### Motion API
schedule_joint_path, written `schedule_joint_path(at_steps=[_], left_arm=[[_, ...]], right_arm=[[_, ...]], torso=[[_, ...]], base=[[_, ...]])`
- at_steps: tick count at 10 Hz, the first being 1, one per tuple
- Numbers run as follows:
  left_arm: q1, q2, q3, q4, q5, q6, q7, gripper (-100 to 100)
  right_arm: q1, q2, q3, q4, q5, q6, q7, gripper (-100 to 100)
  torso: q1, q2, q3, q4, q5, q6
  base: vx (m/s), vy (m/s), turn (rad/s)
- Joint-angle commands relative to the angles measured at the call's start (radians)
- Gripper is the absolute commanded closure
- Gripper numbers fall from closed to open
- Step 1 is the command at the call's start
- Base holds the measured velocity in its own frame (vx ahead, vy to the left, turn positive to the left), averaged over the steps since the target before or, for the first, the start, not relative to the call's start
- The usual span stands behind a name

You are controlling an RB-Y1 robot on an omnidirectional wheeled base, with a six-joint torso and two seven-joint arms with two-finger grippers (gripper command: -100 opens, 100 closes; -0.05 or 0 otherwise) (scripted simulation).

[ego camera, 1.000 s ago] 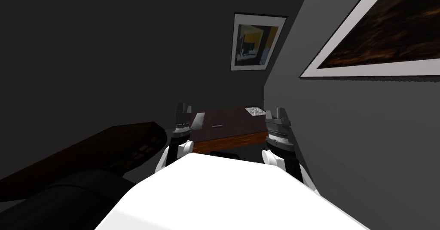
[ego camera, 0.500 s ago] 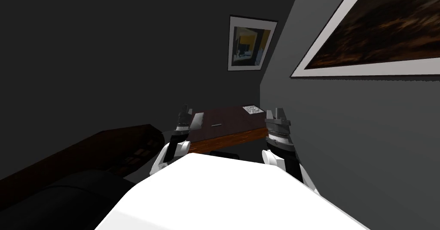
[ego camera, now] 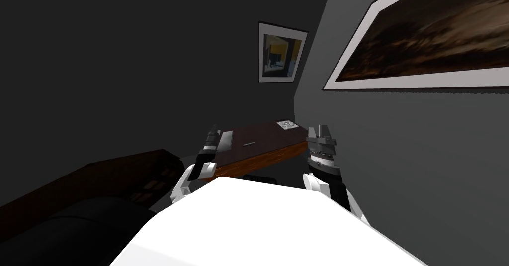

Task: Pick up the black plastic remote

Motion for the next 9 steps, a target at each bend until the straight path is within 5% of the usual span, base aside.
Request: schedule_joint_path(at_steps=[1, 6, 9], left_arm=[[-0.013, 0.021, 0.038, 0.05, 0.016, 0.05, 0.001, -100], [-0.039, 0.048, 0.106, 0.156, 0.043, 0.157, 0.001, -100], [-0.068, 0.071, 0.178, 0.235, 0.072, 0.259, 0.002, -100]], right_arm=[[0.0, 0.0, 0.0, 0.0, 0.0, 0.0, 0.0, 0], [0.0, 0.0, 0.0, 0.0, 0.0, 0.0, 0.0, 0], [0.0, 0.0, 0.0, 0.0, 0.0, 0.0, 0.0, 0]], torso=[[0.0, 0.0, 0.0, 0.0, 0.0, 0.0], [0.0, 0.0, 0.0, 0.0, 0.0, 0.001], [0.001, 0.0, 0.0, 0.0, 0.0, 0.0]], base=[[-0.039, 0.017, -0.177], [-0.038, 0.017, -0.145], [-0.037, 0.019, -0.185]])
